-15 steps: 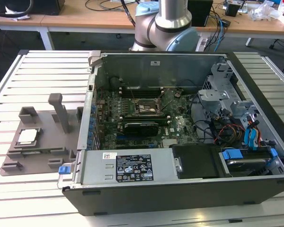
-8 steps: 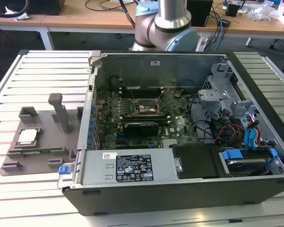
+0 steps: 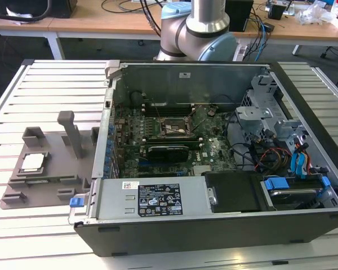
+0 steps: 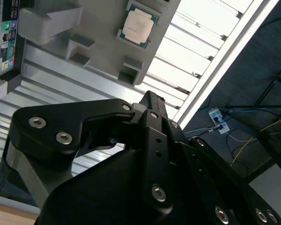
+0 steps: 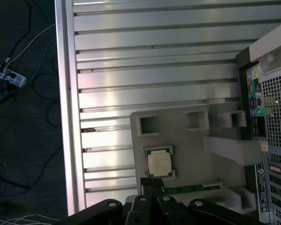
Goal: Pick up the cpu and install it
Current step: 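Reach for the cpu, then pick up the cpu and move it towards the insertion slot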
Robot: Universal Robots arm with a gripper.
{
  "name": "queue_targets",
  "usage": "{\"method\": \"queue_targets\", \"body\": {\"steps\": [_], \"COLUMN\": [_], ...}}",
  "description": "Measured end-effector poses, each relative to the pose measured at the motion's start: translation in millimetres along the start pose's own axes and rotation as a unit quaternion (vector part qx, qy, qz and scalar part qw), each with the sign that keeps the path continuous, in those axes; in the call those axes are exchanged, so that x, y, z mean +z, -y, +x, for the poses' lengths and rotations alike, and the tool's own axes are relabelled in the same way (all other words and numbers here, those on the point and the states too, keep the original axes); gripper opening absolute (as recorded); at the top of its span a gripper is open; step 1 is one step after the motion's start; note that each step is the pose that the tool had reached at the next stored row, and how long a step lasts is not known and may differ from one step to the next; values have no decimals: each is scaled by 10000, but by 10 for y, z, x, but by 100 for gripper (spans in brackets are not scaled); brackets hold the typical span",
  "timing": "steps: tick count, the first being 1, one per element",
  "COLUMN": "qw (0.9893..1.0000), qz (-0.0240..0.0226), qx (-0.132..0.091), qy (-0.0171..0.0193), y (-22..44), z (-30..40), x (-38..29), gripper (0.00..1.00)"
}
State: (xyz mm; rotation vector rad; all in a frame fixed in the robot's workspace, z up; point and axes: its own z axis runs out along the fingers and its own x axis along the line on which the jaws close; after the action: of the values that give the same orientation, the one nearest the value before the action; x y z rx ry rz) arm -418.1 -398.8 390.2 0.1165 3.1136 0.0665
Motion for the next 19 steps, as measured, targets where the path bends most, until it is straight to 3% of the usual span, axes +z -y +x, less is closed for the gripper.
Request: {"method": "queue_targets", "body": {"steps": [7,11,19], "qw": [10000,10000,10000], "qz": [4,4,4], "qx": [0,1,0], "qy": [0,0,0], "y": [-15,-19,-20], "z": [-210,-261,-270], "x": [20,22,22], "gripper": [11,11,11]}}
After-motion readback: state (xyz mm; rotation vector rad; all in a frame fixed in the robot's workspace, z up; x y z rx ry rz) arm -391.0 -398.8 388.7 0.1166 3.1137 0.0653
